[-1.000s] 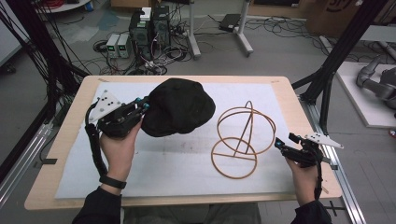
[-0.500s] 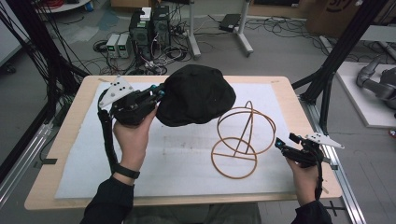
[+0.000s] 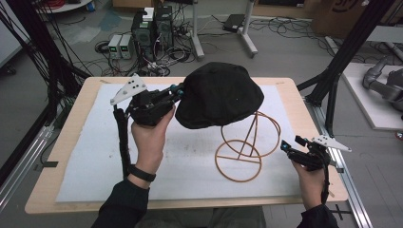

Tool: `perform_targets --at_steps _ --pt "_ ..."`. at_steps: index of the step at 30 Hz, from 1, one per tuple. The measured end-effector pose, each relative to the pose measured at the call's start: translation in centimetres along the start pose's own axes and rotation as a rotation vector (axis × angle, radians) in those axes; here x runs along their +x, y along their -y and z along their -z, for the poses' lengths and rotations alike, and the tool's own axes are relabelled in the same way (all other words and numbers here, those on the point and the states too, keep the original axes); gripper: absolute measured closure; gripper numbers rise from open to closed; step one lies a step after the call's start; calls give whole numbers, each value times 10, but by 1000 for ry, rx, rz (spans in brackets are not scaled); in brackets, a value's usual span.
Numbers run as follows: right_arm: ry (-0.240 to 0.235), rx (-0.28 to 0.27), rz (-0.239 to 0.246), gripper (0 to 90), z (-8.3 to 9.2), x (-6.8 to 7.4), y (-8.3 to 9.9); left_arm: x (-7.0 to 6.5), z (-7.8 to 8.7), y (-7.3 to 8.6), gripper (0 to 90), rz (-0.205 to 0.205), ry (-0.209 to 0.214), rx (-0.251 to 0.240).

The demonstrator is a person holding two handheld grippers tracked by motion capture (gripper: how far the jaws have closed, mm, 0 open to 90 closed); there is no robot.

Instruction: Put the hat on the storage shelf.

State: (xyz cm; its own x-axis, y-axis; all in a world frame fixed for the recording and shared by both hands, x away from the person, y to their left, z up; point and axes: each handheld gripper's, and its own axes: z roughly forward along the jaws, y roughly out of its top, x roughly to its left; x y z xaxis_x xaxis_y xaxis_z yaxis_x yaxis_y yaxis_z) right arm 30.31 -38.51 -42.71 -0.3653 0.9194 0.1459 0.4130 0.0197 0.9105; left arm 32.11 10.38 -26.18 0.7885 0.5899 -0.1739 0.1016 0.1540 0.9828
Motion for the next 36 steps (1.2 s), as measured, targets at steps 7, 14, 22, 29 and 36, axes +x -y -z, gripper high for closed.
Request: perform_targets --at_steps 7,14,22,29,36 --pt "-1 0 0 301 0 1 0 -16 -15 4 877 -19 44 30" --pt "0 0 0 301 1 1 0 -25 -30 14 877 -33 80 75" --pt "1 -2 -3 301 1 0 0 -29 -41 20 875 -53 109 107" --pt "0 -2 -2 301 1 0 0 -31 -45 23 874 -75 132 127" --pt "4 -1 -3 301 1 0 0 -31 -48 26 872 -90 159 156"
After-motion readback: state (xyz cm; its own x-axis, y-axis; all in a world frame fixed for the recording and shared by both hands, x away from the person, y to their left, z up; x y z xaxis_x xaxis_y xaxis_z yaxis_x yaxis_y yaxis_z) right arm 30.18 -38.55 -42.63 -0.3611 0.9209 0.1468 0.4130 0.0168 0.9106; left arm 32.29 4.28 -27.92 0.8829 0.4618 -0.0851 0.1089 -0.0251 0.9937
